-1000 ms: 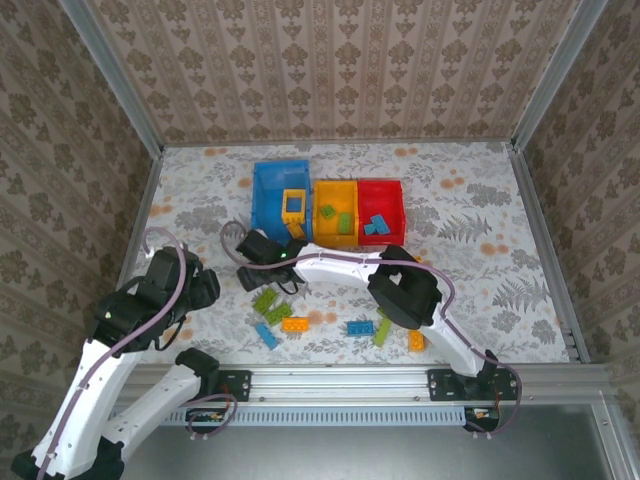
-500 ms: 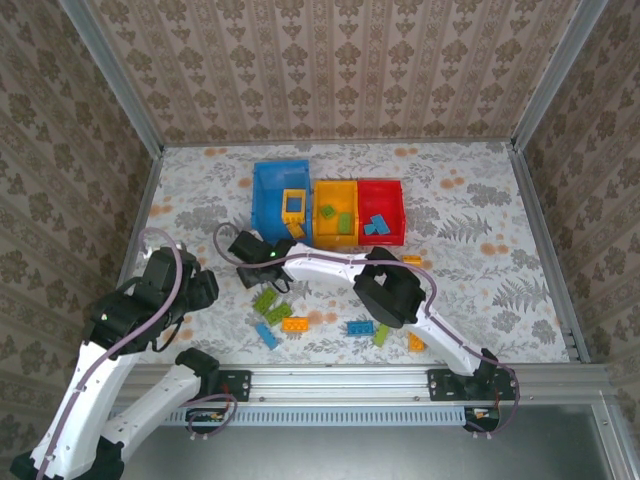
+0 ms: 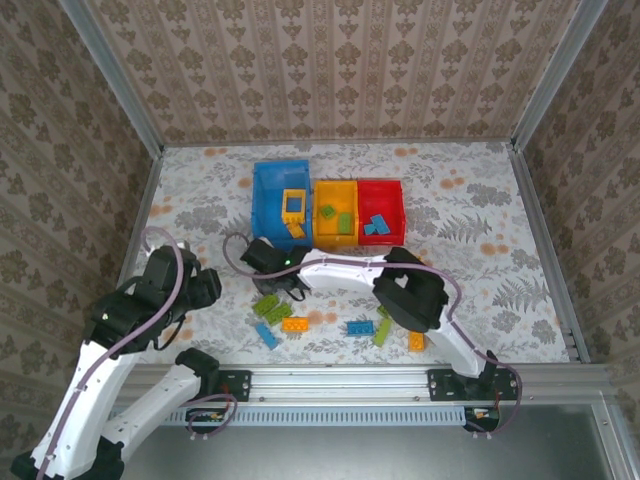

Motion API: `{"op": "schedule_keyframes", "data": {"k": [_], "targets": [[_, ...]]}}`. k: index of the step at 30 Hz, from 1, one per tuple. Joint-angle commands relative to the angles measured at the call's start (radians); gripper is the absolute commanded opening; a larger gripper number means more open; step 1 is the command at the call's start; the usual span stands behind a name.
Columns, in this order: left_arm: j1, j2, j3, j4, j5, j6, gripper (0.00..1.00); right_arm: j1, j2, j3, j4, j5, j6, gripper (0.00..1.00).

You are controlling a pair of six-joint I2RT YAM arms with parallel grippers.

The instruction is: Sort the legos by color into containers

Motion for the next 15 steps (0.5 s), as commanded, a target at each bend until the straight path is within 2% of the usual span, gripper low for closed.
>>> {"op": "schedule_keyframes", "data": {"k": [1,5,8,12,15], "targets": [[0.0,0.025,-0.036,0.097,0.095,0.048,0.62,-0.002,-0.185,-0.081,0.051,0.048,-0.021,0.28],[-0.018,0.081,-0.08,0.236,0.205,0.059,0.61,-0.04,-0.358,-0.209,0.028,0.083,0.016,0.28],[-0.07,0.144,-0.096,0.344,0.24,0.062,0.61,-0.109,-0.495,-0.329,0.008,0.105,0.056,0.27],[-0.181,0.271,-0.073,0.465,0.245,0.09,0.61,-0.268,-0.645,-0.476,-0.012,0.106,0.082,0.27],[-0.261,0.381,-0.021,0.53,0.23,0.116,0.61,-0.407,-0.672,-0.515,-0.034,0.073,0.077,0.28]]}}
